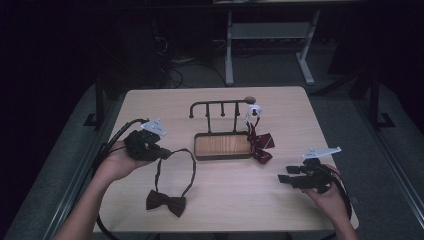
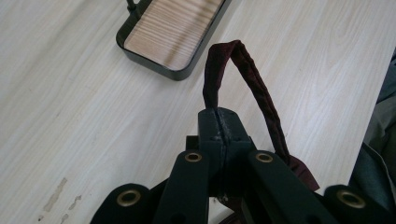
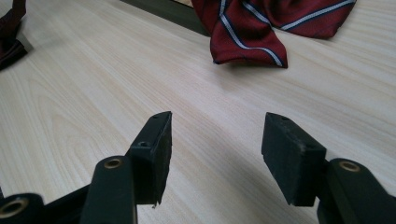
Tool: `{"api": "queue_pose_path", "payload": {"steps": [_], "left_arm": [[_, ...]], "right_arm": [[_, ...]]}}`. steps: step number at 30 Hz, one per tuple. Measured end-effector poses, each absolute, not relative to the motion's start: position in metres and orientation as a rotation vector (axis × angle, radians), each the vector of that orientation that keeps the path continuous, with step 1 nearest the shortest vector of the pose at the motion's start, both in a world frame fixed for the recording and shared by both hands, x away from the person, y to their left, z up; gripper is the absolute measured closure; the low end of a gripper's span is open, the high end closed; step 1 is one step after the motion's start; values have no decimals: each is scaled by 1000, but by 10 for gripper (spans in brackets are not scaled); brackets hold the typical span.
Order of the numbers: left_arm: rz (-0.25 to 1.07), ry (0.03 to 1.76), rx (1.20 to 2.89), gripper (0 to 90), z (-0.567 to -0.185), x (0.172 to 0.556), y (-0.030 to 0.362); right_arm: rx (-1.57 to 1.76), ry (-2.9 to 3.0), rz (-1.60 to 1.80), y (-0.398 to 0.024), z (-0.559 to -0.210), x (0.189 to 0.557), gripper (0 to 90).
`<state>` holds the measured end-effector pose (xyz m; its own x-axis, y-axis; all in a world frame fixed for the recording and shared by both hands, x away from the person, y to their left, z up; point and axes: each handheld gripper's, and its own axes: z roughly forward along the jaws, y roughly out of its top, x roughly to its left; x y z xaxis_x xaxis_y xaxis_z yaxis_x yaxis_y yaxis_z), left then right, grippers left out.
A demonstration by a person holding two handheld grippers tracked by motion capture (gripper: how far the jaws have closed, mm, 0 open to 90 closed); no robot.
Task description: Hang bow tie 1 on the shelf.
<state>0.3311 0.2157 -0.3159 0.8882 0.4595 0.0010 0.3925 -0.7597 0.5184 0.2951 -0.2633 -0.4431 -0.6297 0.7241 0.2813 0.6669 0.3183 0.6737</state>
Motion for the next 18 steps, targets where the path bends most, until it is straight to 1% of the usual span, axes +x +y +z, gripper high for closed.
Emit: {"api": "queue_pose_path", "payload": {"steps": [18], "left_arm": [[189,562,2544,896,-296,329,208]], "right_arm": [[1306,2477,1233,-267,-442,294,427]]}}
